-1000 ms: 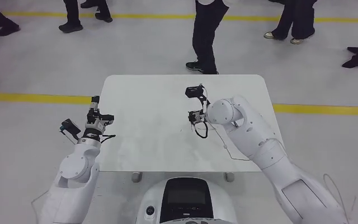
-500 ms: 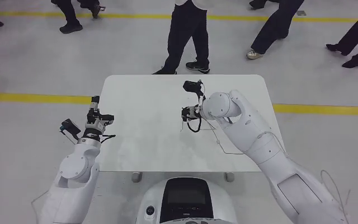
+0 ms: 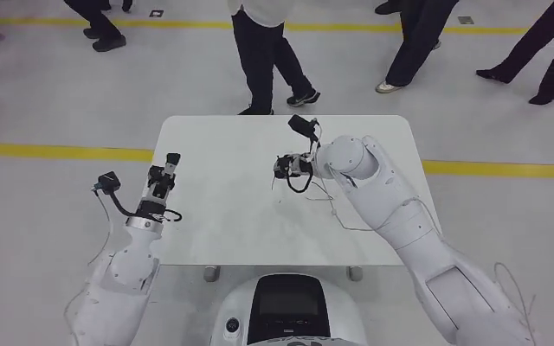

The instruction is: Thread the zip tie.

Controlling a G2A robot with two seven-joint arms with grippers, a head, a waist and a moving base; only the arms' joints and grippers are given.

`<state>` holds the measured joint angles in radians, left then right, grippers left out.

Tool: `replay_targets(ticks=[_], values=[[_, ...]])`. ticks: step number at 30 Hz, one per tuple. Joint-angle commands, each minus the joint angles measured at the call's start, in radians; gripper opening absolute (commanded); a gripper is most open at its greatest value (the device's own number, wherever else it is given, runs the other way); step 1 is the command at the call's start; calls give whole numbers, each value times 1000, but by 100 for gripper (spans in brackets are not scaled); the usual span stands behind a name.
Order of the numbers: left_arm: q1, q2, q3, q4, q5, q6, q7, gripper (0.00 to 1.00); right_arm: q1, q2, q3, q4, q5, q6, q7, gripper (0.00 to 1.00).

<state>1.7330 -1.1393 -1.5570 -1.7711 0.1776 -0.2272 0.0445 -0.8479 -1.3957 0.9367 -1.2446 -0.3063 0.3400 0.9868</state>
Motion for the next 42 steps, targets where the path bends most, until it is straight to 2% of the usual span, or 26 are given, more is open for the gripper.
replay_targets(ticks=[1,2,4,7,9,16,21,29,34,38,40,42], values=[[0,0,0,0,-9,0,-1,100,0,0,0,0,0,0,0,0],[-3,1,1,-1,16,0,-6,100,0,0,0,0,0,0,0,0],[-9,5,11,-9,133,-29,-22,100,-9,0,2,-2,6,-4,-18,0],[-24,13,22,-4,401,-46,-18,100,-19,-6,25,4,77,0,-58,0],[-33,13,48,9,498,-50,-10,100,-13,-10,28,15,105,0,-71,0],[-87,8,139,59,684,-50,2,100,0,-28,32,56,200,0,-112,0],[-118,1,212,87,744,-49,4,100,6,-40,29,86,256,0,-148,0],[-124,1,216,90,767,-41,5,100,3,-40,30,85,258,-2,-152,0],[-148,3,251,108,809,-108,-42,100,-19,-45,25,57,293,0,-196,0],[-175,1,299,125,811,-113,-61,100,-19,-50,19,55,316,0,-220,0],[-192,-1,323,138,782,-113,-57,100,-20,-53,16,59,327,0,-232,0],[-207,0,331,149,773,-112,-47,100,-19,-54,15,62,329,0,-247,0]])
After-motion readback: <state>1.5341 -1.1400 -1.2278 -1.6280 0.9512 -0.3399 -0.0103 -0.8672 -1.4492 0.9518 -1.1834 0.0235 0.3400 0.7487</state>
